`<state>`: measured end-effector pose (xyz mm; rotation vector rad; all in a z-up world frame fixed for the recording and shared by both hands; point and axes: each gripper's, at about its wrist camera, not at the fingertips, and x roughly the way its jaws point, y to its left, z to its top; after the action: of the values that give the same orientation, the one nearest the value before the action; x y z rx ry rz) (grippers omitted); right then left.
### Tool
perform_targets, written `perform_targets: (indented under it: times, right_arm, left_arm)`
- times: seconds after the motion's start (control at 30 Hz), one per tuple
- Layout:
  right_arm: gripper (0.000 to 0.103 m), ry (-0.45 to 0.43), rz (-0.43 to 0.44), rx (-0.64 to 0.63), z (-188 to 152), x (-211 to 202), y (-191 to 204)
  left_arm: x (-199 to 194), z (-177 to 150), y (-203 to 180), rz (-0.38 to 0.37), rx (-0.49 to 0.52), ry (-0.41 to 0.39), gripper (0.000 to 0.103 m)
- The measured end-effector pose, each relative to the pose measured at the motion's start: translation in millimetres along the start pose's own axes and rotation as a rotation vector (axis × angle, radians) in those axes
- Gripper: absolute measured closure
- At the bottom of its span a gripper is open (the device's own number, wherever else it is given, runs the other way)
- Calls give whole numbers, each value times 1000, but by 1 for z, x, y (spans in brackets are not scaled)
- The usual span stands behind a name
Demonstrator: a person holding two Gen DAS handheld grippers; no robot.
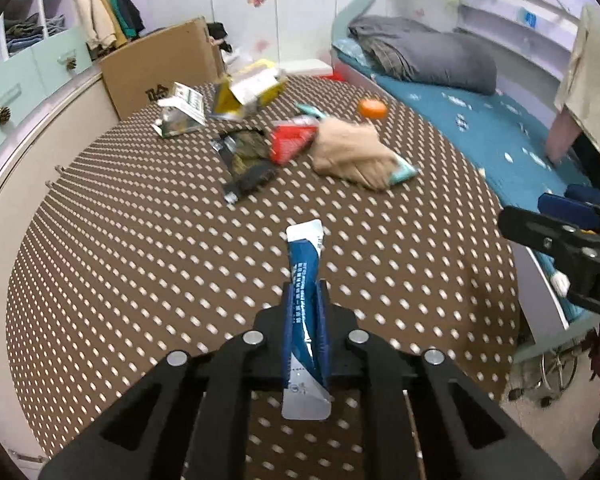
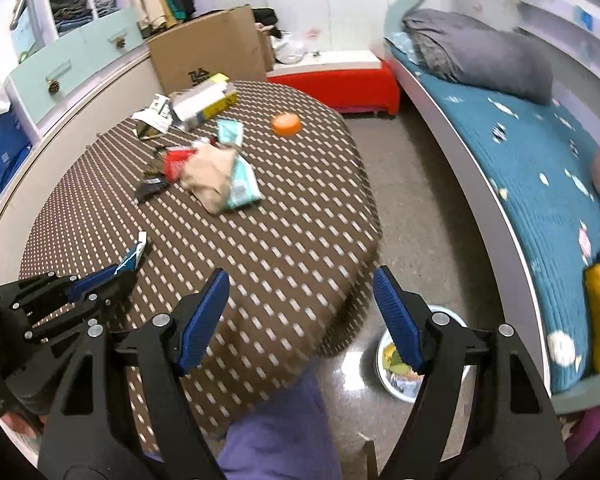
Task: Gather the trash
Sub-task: 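Grasp the blue toothpaste tube with the left tool while the right tool grasps the beige cloth, then carry the blue tube and beige cloth over the bucket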
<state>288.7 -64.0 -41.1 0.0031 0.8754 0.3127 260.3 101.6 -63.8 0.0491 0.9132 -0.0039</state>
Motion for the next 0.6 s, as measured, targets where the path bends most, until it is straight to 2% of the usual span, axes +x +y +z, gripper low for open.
perform_targets:
  times: [0.13, 0.27, 0.4, 0.47, 0.5, 0.6]
  right_arm:
    - [30, -4, 52, -51, 23, 17, 19]
    - [31, 27, 89, -100, 49, 53, 45]
    - [51, 62, 97, -161, 61, 87, 69]
    - [68, 53, 12, -169, 63, 94, 72]
    - [82, 42, 33, -149, 64, 89, 70]
    - [83, 15, 105, -118, 64, 66, 59]
  left_arm:
    - [-6, 17, 21, 1, -27, -50, 94]
    - [-4, 36, 42, 29, -51, -75, 94]
    - [3, 45, 48, 30, -65, -72, 93]
    - [6, 48, 46, 26, -65, -70, 93]
    - [6, 48, 44, 24, -62, -71, 93]
    - [4, 50, 35, 2, -47, -81, 93]
